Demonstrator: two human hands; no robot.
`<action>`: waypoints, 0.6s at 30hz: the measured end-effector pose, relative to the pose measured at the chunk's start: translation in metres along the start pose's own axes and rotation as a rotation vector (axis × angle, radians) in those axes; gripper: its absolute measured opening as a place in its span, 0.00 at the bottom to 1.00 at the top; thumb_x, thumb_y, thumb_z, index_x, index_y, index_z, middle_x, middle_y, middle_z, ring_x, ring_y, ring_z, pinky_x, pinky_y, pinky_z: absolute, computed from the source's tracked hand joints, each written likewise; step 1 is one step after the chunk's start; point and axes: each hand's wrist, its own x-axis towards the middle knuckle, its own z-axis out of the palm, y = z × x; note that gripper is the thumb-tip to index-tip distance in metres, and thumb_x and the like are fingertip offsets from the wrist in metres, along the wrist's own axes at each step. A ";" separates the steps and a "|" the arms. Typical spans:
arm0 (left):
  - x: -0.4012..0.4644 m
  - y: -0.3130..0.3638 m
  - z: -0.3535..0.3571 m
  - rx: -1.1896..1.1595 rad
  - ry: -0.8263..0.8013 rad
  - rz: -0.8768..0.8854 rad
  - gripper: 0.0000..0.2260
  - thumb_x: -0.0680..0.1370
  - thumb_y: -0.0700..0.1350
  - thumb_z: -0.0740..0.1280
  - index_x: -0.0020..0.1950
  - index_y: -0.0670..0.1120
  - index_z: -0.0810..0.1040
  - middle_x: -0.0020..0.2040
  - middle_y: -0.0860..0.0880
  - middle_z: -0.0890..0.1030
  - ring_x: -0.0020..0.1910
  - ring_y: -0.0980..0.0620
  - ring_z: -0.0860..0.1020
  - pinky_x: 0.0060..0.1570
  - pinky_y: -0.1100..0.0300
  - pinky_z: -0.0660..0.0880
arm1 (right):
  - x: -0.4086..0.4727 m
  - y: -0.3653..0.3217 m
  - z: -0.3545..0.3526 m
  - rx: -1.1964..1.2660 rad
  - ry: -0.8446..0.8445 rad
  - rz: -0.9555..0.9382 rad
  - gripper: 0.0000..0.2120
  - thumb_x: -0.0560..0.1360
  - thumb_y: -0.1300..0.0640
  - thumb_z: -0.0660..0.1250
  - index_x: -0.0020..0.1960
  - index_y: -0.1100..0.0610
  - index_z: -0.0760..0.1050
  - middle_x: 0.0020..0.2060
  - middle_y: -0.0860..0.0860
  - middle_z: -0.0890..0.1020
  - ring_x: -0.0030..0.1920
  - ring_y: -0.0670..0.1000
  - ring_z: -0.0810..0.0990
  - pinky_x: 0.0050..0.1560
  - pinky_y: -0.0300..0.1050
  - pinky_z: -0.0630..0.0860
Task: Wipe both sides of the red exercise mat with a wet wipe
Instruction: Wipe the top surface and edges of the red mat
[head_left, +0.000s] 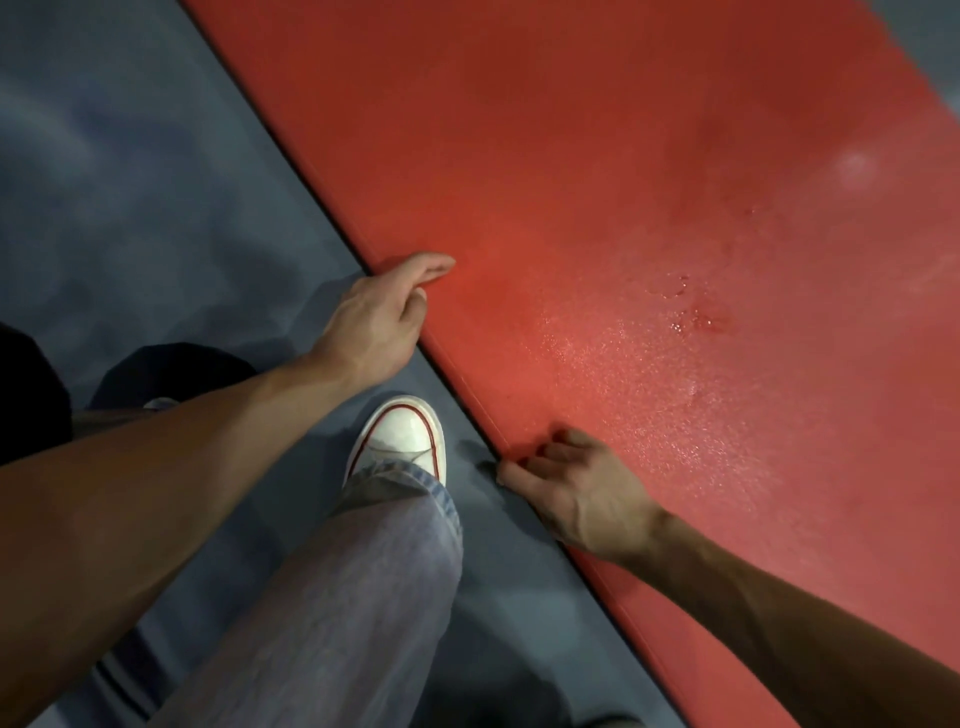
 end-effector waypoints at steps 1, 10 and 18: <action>0.000 0.001 0.001 0.003 0.005 0.002 0.21 0.83 0.37 0.56 0.73 0.52 0.74 0.69 0.58 0.78 0.69 0.66 0.72 0.72 0.71 0.63 | 0.014 0.003 -0.005 -0.019 0.018 -0.006 0.12 0.81 0.57 0.59 0.64 0.52 0.72 0.37 0.49 0.81 0.36 0.54 0.79 0.51 0.48 0.75; 0.000 0.006 0.004 0.025 0.044 -0.012 0.21 0.83 0.36 0.57 0.73 0.50 0.75 0.69 0.56 0.79 0.68 0.67 0.71 0.66 0.79 0.60 | 0.062 0.016 -0.012 -0.052 0.133 0.322 0.11 0.77 0.57 0.68 0.59 0.53 0.74 0.28 0.48 0.77 0.29 0.54 0.77 0.40 0.47 0.77; 0.002 0.004 0.006 0.023 0.056 0.006 0.21 0.83 0.35 0.57 0.72 0.50 0.75 0.69 0.56 0.79 0.69 0.65 0.73 0.70 0.72 0.63 | 0.056 0.067 -0.036 -0.129 0.335 0.540 0.12 0.76 0.61 0.69 0.53 0.50 0.69 0.28 0.49 0.77 0.30 0.56 0.77 0.38 0.48 0.70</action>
